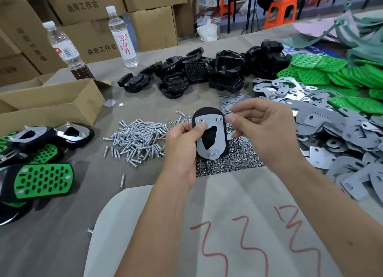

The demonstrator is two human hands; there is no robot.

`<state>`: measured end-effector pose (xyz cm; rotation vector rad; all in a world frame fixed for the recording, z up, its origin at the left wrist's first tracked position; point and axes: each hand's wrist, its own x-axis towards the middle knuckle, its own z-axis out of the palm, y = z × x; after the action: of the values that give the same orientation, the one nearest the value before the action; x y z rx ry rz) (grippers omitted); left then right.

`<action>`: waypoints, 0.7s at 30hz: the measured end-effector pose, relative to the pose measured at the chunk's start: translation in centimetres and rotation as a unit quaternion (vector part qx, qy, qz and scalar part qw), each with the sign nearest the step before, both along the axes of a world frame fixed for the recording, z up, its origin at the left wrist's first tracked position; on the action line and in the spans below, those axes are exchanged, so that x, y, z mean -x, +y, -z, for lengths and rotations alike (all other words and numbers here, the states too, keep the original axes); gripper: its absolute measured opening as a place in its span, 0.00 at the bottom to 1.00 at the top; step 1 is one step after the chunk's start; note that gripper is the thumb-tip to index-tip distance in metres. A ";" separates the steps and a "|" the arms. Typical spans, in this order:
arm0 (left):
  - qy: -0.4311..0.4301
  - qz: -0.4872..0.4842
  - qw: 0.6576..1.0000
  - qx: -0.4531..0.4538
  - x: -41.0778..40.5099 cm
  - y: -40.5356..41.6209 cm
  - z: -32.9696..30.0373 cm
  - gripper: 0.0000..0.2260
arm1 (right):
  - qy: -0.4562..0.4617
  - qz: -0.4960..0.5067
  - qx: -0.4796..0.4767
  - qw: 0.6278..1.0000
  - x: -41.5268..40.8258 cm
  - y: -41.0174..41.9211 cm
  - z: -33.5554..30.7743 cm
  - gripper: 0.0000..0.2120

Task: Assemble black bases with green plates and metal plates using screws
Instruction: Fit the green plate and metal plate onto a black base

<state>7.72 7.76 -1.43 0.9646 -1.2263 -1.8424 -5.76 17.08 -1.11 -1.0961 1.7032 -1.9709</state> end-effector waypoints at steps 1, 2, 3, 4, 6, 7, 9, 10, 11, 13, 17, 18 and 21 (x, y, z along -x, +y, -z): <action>-0.003 0.000 1.000 0.004 0.0 0.0 0.0 0.04 | 0.018 0.008 0.001 1.000 -0.1 0.0 0.0 0.06; -0.009 0.001 1.000 0.009 0.1 0.1 0.0 0.04 | 0.041 0.018 0.000 0.999 -0.3 0.0 0.0 0.07; -0.014 0.003 1.000 0.013 0.1 0.1 -0.1 0.04 | 0.064 0.027 -0.001 0.998 -0.5 0.0 0.0 0.07; -0.019 0.004 1.000 0.015 0.1 0.2 -0.1 0.04 | 0.084 0.032 -0.002 0.996 -0.6 0.0 0.0 0.07; -0.020 0.007 1.000 0.016 0.1 0.5 -0.1 0.04 | 0.116 0.028 -0.008 0.993 -0.7 0.0 0.1 0.06; -0.021 0.008 1.000 0.018 0.1 0.5 -0.1 0.04 | 0.133 0.024 -0.014 0.991 -0.7 -0.1 0.1 0.05; -0.030 0.012 0.999 0.023 0.2 0.7 -0.2 0.04 | 0.169 0.025 -0.023 0.985 -0.7 -0.1 0.2 0.03; -0.033 0.012 0.999 0.024 0.2 0.7 -0.2 0.04 | 0.187 0.029 -0.023 0.982 -0.7 -0.1 0.2 0.03; -0.032 0.009 0.999 0.024 0.2 0.7 -0.2 0.04 | 0.204 0.031 -0.022 0.978 -0.8 -0.2 0.2 0.03; -0.028 0.000 0.999 0.018 0.2 0.7 -0.2 0.05 | 0.216 0.029 -0.014 0.976 -1.0 -0.2 0.3 0.02; -0.014 -0.014 1.000 0.003 0.2 0.7 -0.3 0.12 | 0.161 0.014 0.021 0.987 -1.0 -0.4 0.4 0.03; -0.012 -0.015 1.000 0.001 0.2 0.7 -0.3 0.13 | 0.156 0.012 0.027 0.987 -0.9 -0.4 0.4 0.03; -0.013 -0.014 1.000 -0.003 0.2 0.7 -0.4 0.12 | 0.147 0.009 0.031 0.989 -0.9 -0.5 0.5 0.04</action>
<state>7.55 8.45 -1.08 1.0068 -1.2175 -1.8181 -4.86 16.58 -1.62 -1.4608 1.8085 -1.9633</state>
